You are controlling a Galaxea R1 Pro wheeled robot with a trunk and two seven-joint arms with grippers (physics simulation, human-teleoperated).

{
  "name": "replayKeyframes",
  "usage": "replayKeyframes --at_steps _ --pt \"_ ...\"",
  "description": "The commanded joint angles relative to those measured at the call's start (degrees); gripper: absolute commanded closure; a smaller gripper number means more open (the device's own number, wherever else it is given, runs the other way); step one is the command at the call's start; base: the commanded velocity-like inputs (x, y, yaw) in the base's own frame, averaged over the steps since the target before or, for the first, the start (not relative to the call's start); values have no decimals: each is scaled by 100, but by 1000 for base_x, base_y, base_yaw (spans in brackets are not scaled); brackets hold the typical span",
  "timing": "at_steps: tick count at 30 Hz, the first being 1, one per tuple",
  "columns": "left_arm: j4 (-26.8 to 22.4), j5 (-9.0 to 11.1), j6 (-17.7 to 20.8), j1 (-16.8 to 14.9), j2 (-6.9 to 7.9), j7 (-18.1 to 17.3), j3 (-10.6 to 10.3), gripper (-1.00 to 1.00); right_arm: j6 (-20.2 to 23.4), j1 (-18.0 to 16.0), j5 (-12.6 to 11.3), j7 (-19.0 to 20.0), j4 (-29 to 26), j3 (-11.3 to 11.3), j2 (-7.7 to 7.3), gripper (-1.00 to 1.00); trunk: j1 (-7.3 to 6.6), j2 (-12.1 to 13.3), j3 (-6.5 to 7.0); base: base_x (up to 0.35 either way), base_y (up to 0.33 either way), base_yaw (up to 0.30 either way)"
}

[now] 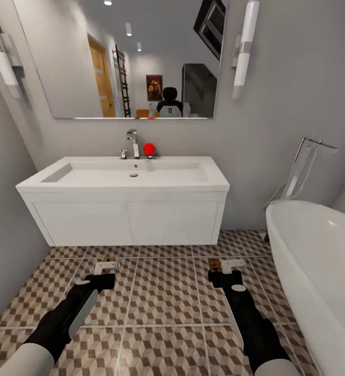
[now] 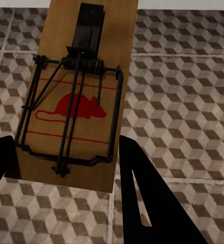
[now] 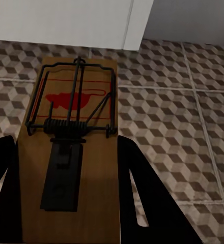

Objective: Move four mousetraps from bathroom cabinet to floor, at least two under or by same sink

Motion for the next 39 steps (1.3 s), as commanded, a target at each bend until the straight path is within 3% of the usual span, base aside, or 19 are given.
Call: replayKeyframes --at_steps 1,39 --pt "-9 38 21 -4 8 58 -29 100 32 -3 30 -1 -8 -7 7 100 22 -44 -24 0 0 0" --pt "69 47 21 -4 8 58 -23 100 36 -3 21 -1 6 -6 23 100 857 -1568 -706 0 0 0"
